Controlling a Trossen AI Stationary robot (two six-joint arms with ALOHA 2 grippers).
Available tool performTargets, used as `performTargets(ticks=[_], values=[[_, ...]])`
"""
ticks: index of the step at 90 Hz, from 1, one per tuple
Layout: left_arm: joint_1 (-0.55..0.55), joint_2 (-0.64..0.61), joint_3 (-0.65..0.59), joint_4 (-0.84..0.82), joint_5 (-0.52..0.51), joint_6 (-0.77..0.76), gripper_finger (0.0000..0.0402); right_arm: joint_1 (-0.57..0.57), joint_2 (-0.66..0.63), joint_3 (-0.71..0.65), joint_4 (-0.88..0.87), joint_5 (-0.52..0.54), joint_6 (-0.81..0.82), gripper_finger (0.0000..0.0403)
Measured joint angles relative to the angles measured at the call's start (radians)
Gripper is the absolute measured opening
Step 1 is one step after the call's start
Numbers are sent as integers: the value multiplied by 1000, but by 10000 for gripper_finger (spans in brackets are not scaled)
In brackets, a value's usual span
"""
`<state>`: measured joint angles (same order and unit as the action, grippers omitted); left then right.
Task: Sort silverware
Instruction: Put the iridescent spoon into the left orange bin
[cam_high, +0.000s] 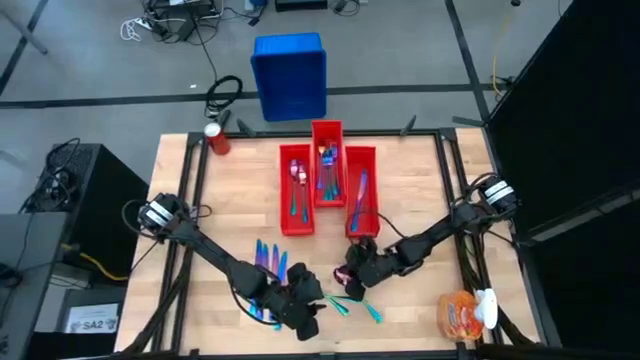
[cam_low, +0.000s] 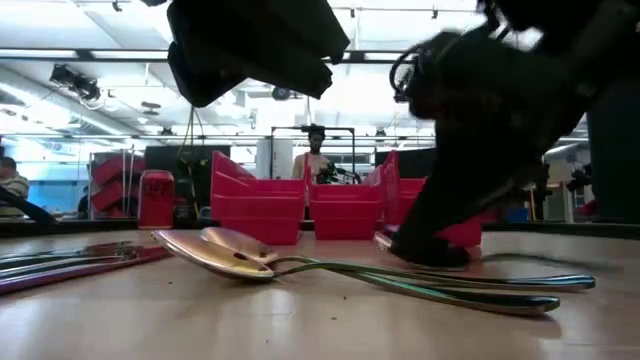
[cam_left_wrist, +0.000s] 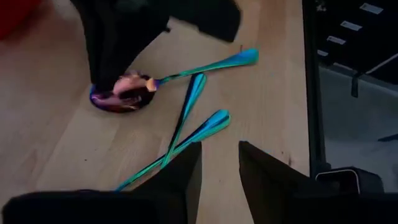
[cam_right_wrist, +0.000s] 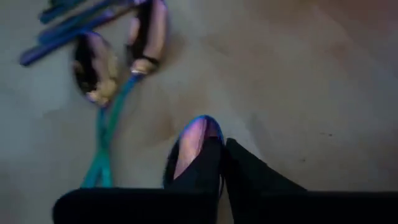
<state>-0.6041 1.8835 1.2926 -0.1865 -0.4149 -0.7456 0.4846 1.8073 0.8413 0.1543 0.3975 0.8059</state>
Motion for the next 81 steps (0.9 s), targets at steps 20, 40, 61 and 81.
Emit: performTargets(ticks=[20,40,61,81], values=[[0,-8,0,-1,-31,1,90,53,-68,0,3,70,-19,1],[0,-22,0,14,-93,10,96,91,-148,7,5,123,-61,1],[0,-22,0,9,-93,10,118,109,-179,9,-36,90,-65,1],[0,-22,0,9,-93,10,122,165,-173,8,-47,106,-156,18]])
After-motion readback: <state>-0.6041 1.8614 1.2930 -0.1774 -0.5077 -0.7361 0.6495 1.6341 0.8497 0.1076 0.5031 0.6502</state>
